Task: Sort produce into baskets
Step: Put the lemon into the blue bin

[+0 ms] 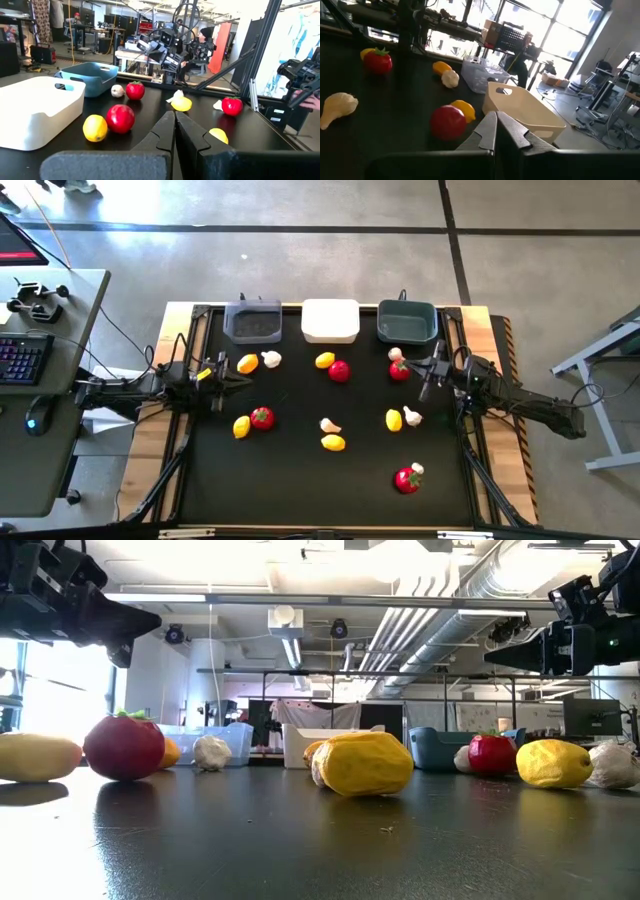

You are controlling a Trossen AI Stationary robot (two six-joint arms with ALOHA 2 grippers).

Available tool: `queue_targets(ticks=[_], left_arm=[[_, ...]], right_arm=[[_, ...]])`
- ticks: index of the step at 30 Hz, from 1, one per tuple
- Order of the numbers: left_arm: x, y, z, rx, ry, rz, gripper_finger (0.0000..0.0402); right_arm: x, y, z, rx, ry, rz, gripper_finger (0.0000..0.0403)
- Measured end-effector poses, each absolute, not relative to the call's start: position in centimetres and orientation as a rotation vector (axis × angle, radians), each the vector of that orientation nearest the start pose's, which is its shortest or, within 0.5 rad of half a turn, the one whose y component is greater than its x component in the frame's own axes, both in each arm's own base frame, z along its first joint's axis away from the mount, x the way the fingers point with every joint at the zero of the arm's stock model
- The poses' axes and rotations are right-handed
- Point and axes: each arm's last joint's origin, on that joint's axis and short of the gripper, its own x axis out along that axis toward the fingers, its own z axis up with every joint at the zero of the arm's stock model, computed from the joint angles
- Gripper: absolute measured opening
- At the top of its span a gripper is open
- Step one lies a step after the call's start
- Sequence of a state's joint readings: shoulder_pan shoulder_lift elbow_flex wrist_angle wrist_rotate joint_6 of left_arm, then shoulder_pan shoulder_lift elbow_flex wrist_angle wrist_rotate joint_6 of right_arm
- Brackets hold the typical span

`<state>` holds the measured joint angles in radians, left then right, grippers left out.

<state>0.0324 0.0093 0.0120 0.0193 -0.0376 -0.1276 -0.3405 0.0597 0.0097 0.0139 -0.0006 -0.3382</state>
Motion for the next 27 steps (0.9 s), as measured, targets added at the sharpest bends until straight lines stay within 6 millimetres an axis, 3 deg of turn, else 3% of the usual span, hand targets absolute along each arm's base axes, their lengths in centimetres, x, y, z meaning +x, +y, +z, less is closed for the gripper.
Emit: queue_targets(ticks=[6,13,20,27], left_arm=[[9.7,0.4,16.9,-0.112,-0.026,0.07,0.0],[9.7,0.4,16.9,0.042,-0.022,0.078,0.0],[9.7,0.5,17.5,0.099,-0.082,0.101,0.0],[9.7,0.5,17.7,0.042,-0.105,0.098,0.0]], right_arm=[[9.5,-3.4,16.4,-0.331,0.092,-0.331,0.0],[9.5,-3.4,16.5,-0.284,0.065,-0.34,0.0],[9.5,-3.4,17.7,-0.164,-0.074,-0.35,0.0],[9.3,-3.3,18.7,-0.098,-0.193,-0.347,0.0]])
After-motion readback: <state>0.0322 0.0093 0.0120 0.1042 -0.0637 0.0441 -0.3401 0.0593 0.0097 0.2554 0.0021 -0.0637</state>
